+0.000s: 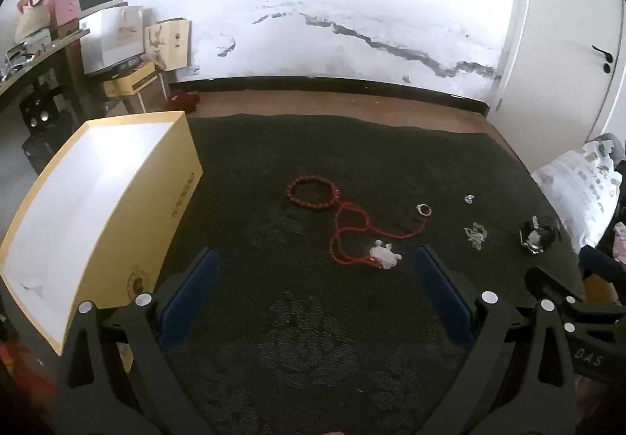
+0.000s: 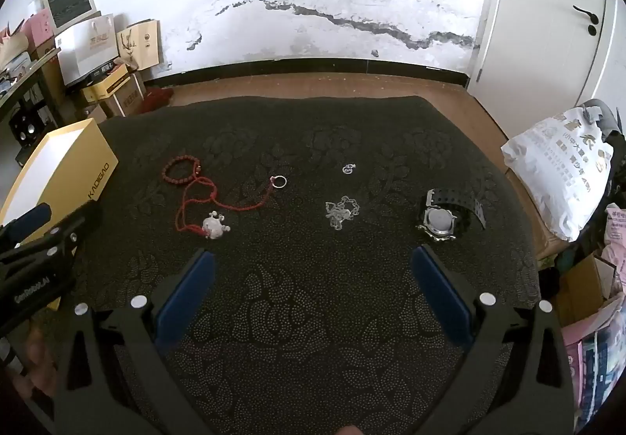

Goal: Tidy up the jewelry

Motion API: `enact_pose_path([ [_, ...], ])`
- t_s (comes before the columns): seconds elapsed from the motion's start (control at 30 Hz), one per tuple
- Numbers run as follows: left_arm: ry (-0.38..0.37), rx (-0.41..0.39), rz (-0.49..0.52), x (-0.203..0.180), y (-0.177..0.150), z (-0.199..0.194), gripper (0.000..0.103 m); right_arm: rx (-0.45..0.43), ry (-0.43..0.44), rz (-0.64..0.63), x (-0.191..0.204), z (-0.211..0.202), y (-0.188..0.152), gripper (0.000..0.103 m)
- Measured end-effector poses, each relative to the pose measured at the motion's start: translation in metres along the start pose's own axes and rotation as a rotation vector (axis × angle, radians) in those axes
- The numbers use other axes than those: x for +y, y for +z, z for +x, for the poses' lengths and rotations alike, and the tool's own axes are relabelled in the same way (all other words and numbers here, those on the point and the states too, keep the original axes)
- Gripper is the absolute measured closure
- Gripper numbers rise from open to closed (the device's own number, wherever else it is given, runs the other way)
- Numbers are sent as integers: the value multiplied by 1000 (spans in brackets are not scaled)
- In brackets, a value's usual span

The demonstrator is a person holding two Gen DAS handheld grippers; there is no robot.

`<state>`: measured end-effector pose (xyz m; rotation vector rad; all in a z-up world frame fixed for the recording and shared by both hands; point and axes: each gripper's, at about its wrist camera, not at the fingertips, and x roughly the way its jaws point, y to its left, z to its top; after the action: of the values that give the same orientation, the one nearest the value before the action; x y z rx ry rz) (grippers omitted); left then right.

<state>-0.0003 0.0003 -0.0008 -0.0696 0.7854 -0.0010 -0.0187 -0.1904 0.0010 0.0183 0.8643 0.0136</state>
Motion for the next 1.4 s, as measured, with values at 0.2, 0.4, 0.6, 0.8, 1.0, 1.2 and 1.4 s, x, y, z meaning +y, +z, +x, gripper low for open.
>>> enact_pose_path([
  [0.2,-32,51,-3,8,5,7,6,-2,-5,-1,0,0,0,6],
  [0.4,2,31,18,-3,1,4,6,0,-6,-2,0,0,0,6],
  [0.6,-5,32,26,-2,-1,4,6,0,-7,-1,0,0,0,6],
  [0.8,-3,31,25,-2,-2,3,6,1,-6,-2,0,0,0,6],
  [1.0,0,34,29,-3,-1,4,6,1,-6,-1,-1,-1,0,6],
  [1.2,0,33,29,-3,-2,4,6,1,-6,-1,-1,-1,0,6],
  [1.4,2,31,33,-3,-5,3,6,0,-7,-1,-1,-1,0,6],
])
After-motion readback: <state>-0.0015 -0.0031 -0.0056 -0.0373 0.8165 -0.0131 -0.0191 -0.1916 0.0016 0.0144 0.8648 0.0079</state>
